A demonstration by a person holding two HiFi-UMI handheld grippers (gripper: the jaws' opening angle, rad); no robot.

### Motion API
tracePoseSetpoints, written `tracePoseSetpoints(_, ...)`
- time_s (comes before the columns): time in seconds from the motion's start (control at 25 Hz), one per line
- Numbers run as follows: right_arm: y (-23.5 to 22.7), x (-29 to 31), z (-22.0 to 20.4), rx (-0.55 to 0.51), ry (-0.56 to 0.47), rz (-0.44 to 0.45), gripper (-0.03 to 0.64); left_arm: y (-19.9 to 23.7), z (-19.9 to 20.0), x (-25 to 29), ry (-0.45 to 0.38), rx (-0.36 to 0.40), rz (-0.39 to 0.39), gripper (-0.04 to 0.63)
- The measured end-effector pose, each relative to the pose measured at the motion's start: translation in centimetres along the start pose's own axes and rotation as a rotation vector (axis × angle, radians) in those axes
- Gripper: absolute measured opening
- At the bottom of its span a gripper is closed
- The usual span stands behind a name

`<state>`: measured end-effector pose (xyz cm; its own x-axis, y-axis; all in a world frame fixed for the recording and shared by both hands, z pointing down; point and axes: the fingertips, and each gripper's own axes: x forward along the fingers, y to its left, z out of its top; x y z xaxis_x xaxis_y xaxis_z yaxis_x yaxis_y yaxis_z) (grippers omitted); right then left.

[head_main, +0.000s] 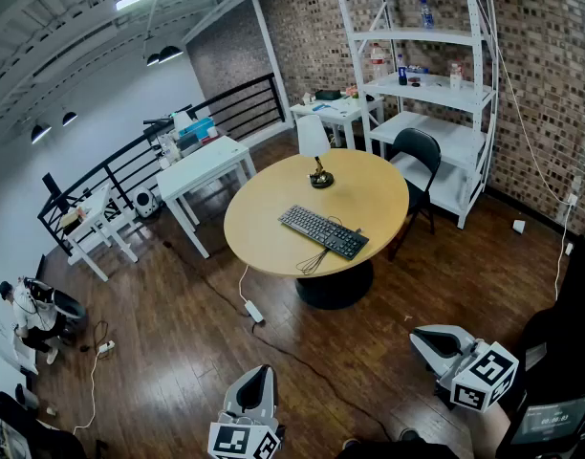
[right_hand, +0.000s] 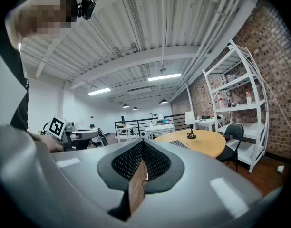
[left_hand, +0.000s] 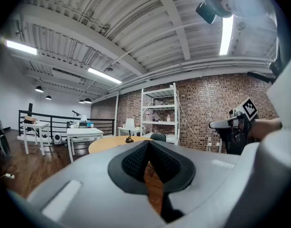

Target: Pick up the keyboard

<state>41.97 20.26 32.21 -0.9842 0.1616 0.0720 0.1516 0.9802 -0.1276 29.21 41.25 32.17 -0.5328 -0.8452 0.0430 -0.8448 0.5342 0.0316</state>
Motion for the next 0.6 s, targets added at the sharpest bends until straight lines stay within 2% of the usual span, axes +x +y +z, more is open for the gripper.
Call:
tracePoseSetpoints(0.4,1.5,4.3,-0.4,-0.005,0.002,-0.052,0.003,5.5,-0.4,0.8,0.0,-0.016,-0.033,0.006)
tracePoseSetpoints(0.6,0.7,6.2,-0.6,-0.01,0.023,-0.046,0.003,7.1,-0.3,2.7,0.0,-0.02,-0.046,0.006)
